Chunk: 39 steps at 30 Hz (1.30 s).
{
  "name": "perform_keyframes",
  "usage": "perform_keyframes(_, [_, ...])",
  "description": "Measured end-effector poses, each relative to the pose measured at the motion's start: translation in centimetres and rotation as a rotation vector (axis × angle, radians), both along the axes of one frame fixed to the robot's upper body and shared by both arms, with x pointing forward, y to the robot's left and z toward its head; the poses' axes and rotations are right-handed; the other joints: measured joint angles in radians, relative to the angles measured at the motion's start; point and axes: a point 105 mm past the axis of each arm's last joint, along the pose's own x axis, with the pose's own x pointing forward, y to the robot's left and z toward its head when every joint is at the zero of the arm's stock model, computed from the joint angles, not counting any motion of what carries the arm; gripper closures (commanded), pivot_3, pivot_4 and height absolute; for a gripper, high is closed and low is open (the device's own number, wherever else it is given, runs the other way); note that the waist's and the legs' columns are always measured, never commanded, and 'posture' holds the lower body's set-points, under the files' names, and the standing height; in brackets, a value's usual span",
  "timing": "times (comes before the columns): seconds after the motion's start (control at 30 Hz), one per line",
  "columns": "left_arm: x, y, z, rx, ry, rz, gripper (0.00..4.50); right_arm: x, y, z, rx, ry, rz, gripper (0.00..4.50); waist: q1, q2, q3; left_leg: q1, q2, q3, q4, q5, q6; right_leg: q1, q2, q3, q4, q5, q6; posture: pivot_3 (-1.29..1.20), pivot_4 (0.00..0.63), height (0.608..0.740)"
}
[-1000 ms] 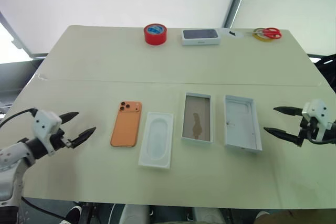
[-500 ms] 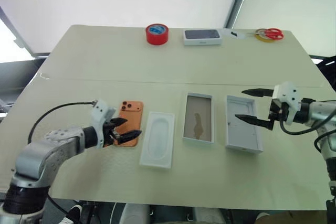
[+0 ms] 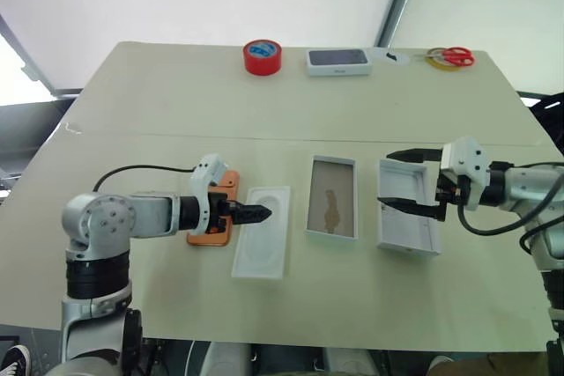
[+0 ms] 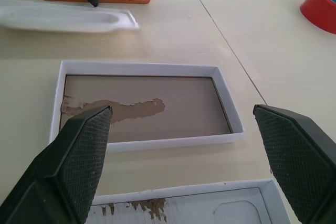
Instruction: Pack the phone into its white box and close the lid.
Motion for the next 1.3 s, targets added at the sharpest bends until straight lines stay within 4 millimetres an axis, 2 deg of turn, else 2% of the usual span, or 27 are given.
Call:
perform_keyframes(0.3, [0.3,-0.6,0.3,0.012,-0.002,0.033,0.02,-0.2,-0.2,-0.6,0.0,0.01,-0.008,0.0,0.0,0.0,0.0,0.0,0.0,0.0,0.0,0.0,0.0,0.0,0.0,0.0,0.0,0.0,0.0,0.0,0.15,0.74])
perform_keyframes(0.4, [0.7,-0.1,0.9,0.019,-0.022,0.059,0.02,-0.2,-0.2,-0.6,0.001,0.008,-0.011,0.0,-0.001,0.0,0.0,0.0,0.0,0.0,0.0,0.0,-0.001,0.0,0.0,0.0,0.0,0.0,0.0,0.0,0.15,0.74])
perform_keyframes(0.57, [0.7,0.9,0.8,0.056,-0.014,0.087,0.02,-0.1,-0.3,-0.8,0.013,0.008,-0.019,0.0,0.0,0.0,0.0,0.0,0.0,0.0,0.0,0.0,-0.001,0.0,0.0,0.0,0.0,0.0,0.0,0.0,0.15,0.74])
perform_keyframes(0.8, [0.4,-0.7,0.1,-0.021,0.055,0.036,0.02,0.4,-0.1,-0.4,0.031,-0.015,-0.014,0.0,0.003,0.0,0.0,0.0,0.0,0.0,0.001,0.001,-0.001,0.0,0.0,0.0,0.0,0.0,0.0,0.0,0.15,0.74])
perform_keyframes(1.17, [0.4,-0.9,-0.3,-0.037,0.102,-0.016,0.02,0.4,-0.1,-0.4,0.031,-0.017,-0.017,0.0,0.004,0.0,0.0,0.0,0.0,0.0,0.001,0.001,-0.001,0.0,0.0,0.0,0.0,0.0,0.0,0.0,0.15,0.74])
perform_keyframes(1.27, [0.5,-1.1,-0.6,-0.046,0.118,-0.02,0.86,0.5,-0.1,-0.4,0.032,-0.019,-0.02,0.0,0.012,0.0,0.0,0.0,-0.001,0.0,0.001,0.001,-0.001,0.001,0.0,0.0,0.0,0.0,0.0,0.0,0.15,0.74])
perform_keyframes(1.3, [0.5,-1.1,-0.8,-0.047,0.126,-0.022,1.37,0.5,-0.1,-0.3,0.032,-0.019,-0.021,0.0,0.014,0.0,0.0,0.0,0.0,0.0,0.001,0.001,-0.001,0.001,0.0,0.0,0.0,0.0,0.0,0.0,0.15,0.74])
